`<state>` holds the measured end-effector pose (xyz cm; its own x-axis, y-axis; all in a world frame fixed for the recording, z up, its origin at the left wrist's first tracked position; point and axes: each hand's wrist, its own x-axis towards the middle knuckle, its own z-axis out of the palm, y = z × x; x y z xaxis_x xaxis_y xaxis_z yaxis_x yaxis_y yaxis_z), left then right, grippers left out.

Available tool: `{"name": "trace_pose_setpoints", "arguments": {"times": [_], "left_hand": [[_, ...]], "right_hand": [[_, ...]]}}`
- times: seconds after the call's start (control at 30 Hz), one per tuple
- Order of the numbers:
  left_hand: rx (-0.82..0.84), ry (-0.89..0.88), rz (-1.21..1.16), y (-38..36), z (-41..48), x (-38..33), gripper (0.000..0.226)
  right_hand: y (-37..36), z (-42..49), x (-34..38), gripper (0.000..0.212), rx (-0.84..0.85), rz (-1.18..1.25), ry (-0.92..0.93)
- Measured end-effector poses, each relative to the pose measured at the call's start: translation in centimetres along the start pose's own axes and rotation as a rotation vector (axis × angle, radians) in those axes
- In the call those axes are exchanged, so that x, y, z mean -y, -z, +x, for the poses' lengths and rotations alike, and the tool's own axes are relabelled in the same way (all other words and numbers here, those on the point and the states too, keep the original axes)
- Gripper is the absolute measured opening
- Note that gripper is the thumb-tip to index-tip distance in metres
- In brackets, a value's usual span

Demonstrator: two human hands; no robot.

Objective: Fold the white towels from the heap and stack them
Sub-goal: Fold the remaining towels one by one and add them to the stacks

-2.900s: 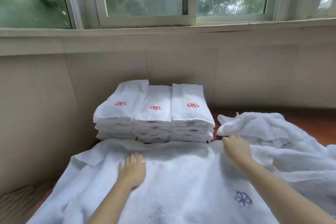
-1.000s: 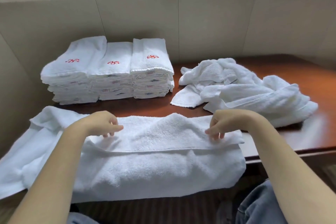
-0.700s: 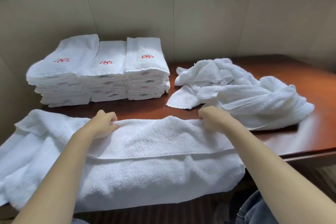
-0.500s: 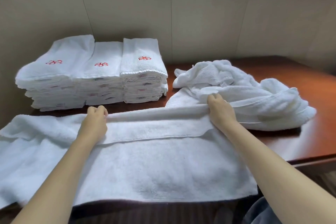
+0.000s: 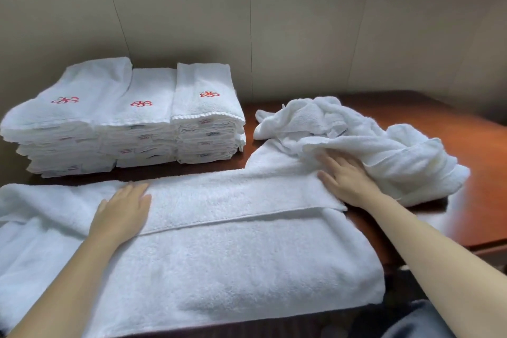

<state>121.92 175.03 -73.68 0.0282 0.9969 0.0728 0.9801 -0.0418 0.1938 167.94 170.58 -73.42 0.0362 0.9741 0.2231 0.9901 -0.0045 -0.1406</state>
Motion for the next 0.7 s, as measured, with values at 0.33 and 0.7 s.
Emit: {"name": "trace_pose_setpoints", "arguments": {"times": [0.33, 0.7], "left_hand": [[0.019, 0.062, 0.073, -0.5, 0.6, -2.4, 0.046], [0.107, -0.176, 0.009, -0.3, -0.7, -5.4, 0.051]], "right_hand": [[0.6, 7.3, -4.1, 0.060, 0.214, -0.144, -0.250], [-0.2, 2.2, 5.4, 0.031, 0.003, -0.013, -0.190]]}}
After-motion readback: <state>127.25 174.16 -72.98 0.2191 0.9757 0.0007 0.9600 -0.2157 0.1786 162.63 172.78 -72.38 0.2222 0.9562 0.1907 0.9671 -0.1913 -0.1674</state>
